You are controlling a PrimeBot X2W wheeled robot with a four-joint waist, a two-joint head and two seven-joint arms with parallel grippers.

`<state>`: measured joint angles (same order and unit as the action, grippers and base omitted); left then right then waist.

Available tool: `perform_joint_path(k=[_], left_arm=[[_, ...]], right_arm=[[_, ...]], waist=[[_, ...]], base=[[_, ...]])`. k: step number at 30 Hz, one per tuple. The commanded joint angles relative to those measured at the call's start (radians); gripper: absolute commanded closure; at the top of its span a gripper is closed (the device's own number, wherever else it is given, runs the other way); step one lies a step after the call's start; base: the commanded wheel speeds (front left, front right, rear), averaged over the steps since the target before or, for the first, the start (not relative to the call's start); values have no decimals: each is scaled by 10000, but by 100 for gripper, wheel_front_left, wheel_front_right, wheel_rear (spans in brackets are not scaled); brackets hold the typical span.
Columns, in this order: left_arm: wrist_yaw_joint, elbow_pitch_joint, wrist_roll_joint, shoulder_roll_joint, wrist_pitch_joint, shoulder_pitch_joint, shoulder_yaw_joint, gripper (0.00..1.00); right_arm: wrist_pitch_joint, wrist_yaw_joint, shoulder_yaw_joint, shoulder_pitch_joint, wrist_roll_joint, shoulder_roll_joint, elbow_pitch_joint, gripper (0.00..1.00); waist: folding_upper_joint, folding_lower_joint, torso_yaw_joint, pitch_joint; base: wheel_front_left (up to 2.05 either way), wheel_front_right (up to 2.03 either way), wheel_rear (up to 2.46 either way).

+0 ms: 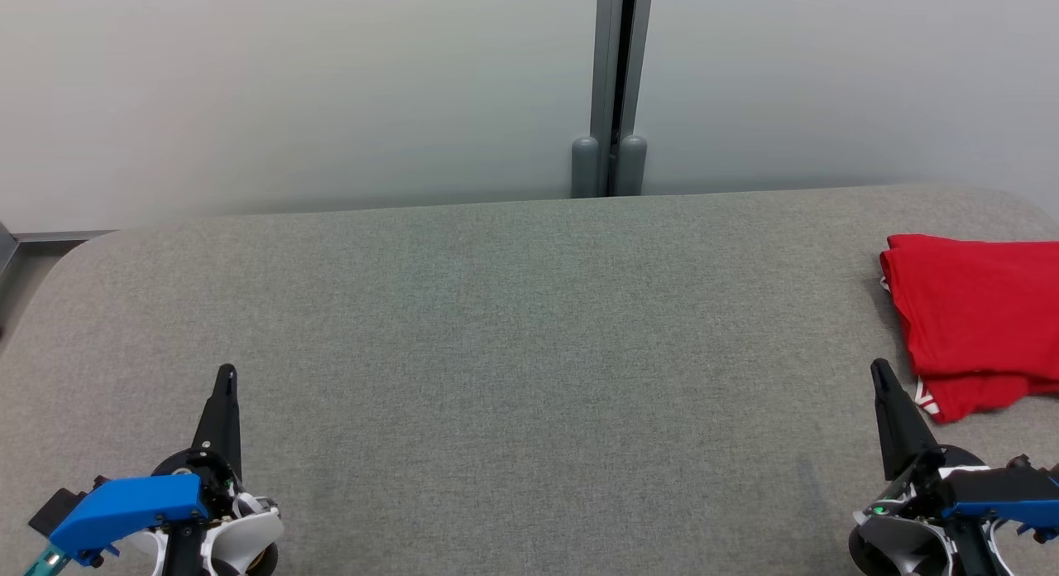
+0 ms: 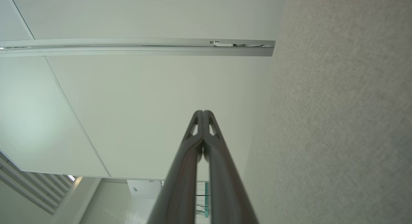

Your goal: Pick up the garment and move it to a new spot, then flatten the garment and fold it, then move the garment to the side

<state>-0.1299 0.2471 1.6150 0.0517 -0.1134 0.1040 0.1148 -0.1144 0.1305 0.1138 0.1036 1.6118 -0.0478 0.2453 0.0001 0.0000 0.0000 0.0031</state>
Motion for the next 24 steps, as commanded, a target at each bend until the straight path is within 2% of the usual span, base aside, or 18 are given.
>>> perform_joint_path(k=[1,24], left_arm=[[-45,-41,-43,-22,-48,105,26,100],[-45,-42,-48,-24,-47,105,30,100]], right_arm=[[-26,4,20,84,25,-44,-32,100],[-26,4,19,84,25,-44,-32,100]], waist=[[-1,0,0,0],[-1,0,0,0]], base=[[0,0,0],[0,0,0]])
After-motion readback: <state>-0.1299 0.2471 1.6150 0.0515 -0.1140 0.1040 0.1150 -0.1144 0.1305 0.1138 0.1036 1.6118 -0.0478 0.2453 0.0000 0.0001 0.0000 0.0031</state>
